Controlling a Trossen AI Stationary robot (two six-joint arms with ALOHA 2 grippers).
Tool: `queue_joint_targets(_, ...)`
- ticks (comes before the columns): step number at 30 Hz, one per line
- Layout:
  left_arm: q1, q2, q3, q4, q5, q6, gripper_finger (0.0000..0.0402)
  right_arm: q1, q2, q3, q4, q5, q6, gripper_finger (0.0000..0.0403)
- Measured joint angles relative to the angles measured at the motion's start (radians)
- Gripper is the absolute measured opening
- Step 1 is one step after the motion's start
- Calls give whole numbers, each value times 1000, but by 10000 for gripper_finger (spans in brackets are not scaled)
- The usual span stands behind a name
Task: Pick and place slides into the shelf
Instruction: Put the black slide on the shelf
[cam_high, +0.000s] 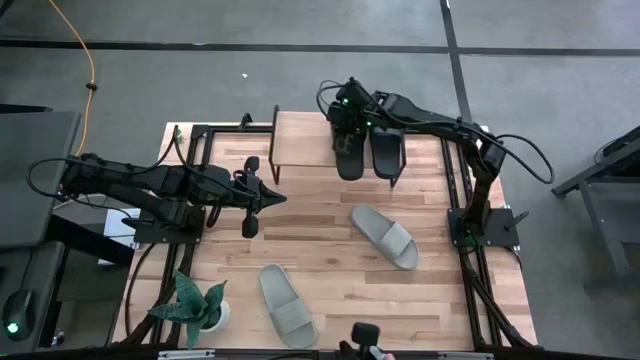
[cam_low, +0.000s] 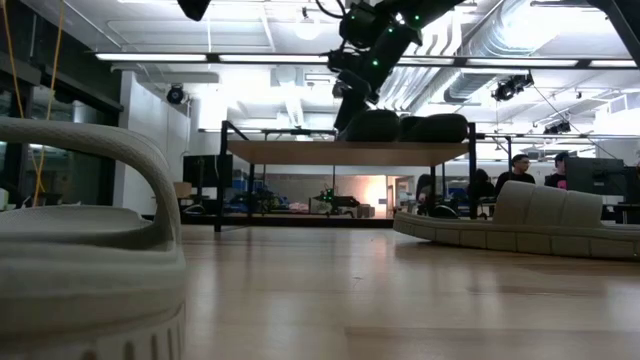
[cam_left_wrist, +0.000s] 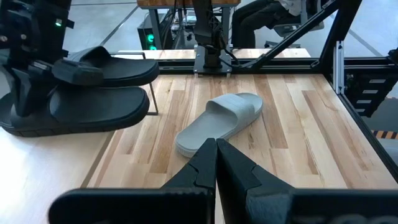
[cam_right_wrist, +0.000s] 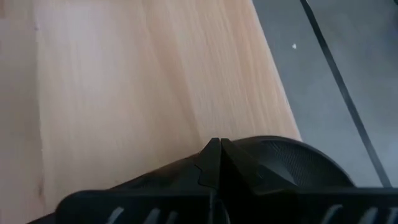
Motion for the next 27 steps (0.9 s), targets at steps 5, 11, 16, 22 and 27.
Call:
queue_joint_targets(5,0,0,0,0,0,0,1,-1,-3,0,-23,39,-1,0)
queue_joint_targets(11,0,0,0,0,0,0,1,0,-3,0,-26,59,-1,0)
queue_joint_targets(16,0,0,0,0,0,0,1,0,-6,0,-51,104,-2,0)
queue_joint_targets(22,0,0,0,0,0,0,1,2,-11,50,-160,174,1,0)
queue_joint_targets(27,0,0,0,0,0,0,1,12,-10,121,-224,189,25,0)
